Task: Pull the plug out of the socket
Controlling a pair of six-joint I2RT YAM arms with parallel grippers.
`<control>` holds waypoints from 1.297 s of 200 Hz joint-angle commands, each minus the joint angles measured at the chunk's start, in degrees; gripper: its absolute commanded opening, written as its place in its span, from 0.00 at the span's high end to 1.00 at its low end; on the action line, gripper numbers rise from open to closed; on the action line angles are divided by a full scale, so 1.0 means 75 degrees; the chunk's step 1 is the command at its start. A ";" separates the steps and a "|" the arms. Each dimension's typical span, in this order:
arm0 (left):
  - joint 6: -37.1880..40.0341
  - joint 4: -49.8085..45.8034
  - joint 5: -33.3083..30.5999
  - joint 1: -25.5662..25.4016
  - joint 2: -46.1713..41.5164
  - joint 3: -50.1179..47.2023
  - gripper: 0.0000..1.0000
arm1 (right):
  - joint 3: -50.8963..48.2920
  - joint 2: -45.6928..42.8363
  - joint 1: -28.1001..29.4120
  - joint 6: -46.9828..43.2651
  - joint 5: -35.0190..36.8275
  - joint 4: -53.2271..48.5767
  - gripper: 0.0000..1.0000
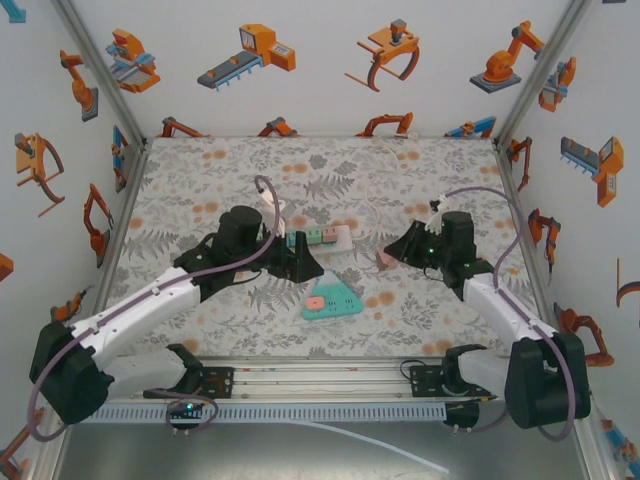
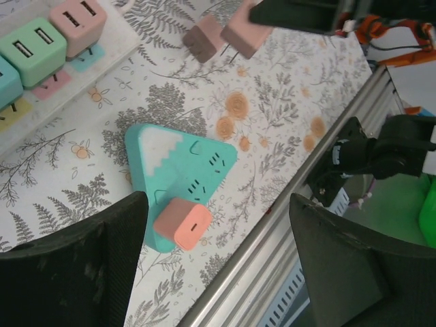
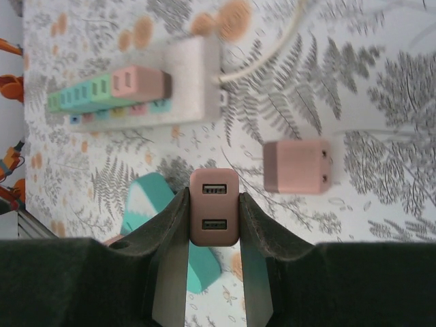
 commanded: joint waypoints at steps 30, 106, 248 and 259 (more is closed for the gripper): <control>0.0371 -0.0728 0.0027 0.0018 -0.0582 -0.0113 0.08 | -0.0885 0.0346 -0.0059 0.0573 0.0520 0.1034 0.92; 0.0356 -0.0772 -0.0200 0.0052 -0.0548 -0.0185 0.03 | -0.1307 0.0789 -0.0059 0.0737 0.1026 0.1240 0.61; -0.0544 -0.0870 -0.1741 0.0156 -0.1214 -0.0558 0.00 | -0.0408 -0.1423 0.1248 -0.2646 0.0978 0.1155 0.49; -0.0744 -0.0860 -0.1922 0.0209 -0.1326 -0.0659 0.01 | -0.0169 -0.1389 0.1689 -0.3388 0.0696 0.1152 0.49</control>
